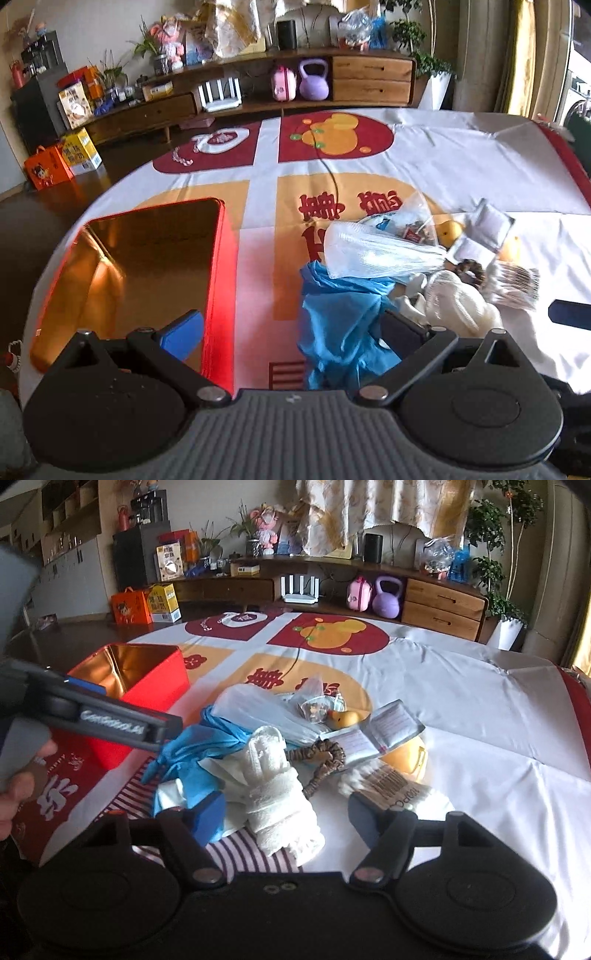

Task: Organize soft objects
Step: 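Grasp the blue gloves with the left tool while the right tool grasps the white rolled towel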

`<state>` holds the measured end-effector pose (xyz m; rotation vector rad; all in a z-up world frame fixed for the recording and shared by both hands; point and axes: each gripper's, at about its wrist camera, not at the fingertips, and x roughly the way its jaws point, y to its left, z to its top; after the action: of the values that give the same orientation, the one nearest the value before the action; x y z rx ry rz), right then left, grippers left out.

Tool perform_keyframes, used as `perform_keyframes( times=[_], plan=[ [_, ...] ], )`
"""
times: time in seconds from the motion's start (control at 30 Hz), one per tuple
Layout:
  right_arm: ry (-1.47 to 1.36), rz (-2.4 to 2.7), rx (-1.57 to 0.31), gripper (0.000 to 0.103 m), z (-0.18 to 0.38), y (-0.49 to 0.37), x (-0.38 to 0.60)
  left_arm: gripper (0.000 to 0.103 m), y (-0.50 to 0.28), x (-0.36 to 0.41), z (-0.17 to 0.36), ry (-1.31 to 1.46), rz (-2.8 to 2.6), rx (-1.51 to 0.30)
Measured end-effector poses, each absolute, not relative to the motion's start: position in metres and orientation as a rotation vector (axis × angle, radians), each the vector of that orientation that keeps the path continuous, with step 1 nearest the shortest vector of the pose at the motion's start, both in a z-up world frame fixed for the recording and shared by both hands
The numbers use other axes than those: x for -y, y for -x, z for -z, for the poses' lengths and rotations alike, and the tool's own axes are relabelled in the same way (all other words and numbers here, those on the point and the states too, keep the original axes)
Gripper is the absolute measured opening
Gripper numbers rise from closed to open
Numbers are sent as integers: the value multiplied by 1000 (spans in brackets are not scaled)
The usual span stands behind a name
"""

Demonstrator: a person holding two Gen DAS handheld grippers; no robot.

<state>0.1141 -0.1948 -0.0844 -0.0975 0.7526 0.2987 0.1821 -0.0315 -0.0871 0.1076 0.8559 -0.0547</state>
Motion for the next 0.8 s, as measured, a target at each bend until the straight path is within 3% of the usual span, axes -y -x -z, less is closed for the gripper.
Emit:
perform_keyframes(
  times=[0.13,0.43,0.6,0.7,0.77,0.8],
  plan=[
    [100,-318,-772,67,92,-124,194,92,-195,37,97,-115,87,-875],
    [130,-352,-804,60,105,-139,186,88,-220,44,122,-121,128,-950],
    [146,-347,-822,50,113,-145,182,84,-223,48,128,-146,140,-959],
    [148,-343,-824,46,115,-146,181,61,-222,49,127,-163,130,-946],
    [147,-343,-821,44,115,-146,181,37,-224,47,128,-145,140,-966],
    [148,-343,-821,42,114,-146,180,33,-223,47,129,-144,142,-965]
  ],
)
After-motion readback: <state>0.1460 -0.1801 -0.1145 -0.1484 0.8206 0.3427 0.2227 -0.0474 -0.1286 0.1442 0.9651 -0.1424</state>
